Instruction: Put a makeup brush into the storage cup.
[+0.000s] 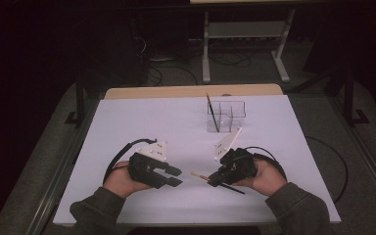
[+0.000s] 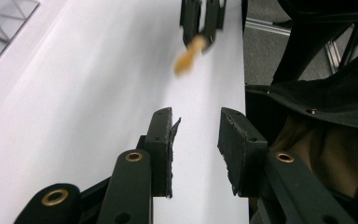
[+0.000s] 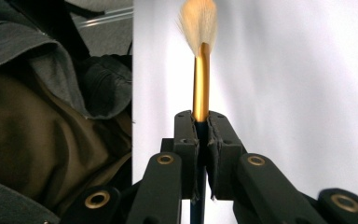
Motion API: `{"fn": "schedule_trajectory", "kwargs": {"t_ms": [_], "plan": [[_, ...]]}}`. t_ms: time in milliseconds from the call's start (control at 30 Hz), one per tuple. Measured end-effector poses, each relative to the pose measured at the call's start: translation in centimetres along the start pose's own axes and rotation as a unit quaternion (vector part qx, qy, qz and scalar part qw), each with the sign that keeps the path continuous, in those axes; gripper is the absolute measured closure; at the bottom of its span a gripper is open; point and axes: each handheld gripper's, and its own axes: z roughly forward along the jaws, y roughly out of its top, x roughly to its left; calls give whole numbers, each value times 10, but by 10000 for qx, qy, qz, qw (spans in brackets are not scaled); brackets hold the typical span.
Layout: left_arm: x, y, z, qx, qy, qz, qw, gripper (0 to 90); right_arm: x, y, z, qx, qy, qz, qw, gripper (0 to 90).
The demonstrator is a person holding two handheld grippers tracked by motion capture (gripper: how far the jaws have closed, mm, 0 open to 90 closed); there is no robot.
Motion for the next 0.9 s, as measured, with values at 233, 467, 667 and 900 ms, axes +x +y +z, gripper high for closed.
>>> {"fn": "schedule_trajectory", "kwargs": {"t_ms": [233,467,667,900], "plan": [[2,-13,-2,-94,98,-115,9998,634,-18,-13,-17,-331,-248,277,9988,828],[3,-23,-4,-244,215,-186,9993,625,-33,-20,-33,-591,-394,517,9961,827],[3,-29,-5,-276,248,-270,9989,616,-43,-22,-50,-777,-520,679,9933,828],[2,-35,-5,-346,305,-313,9984,586,-55,-24,-62,-957,-665,868,9894,828]]}}
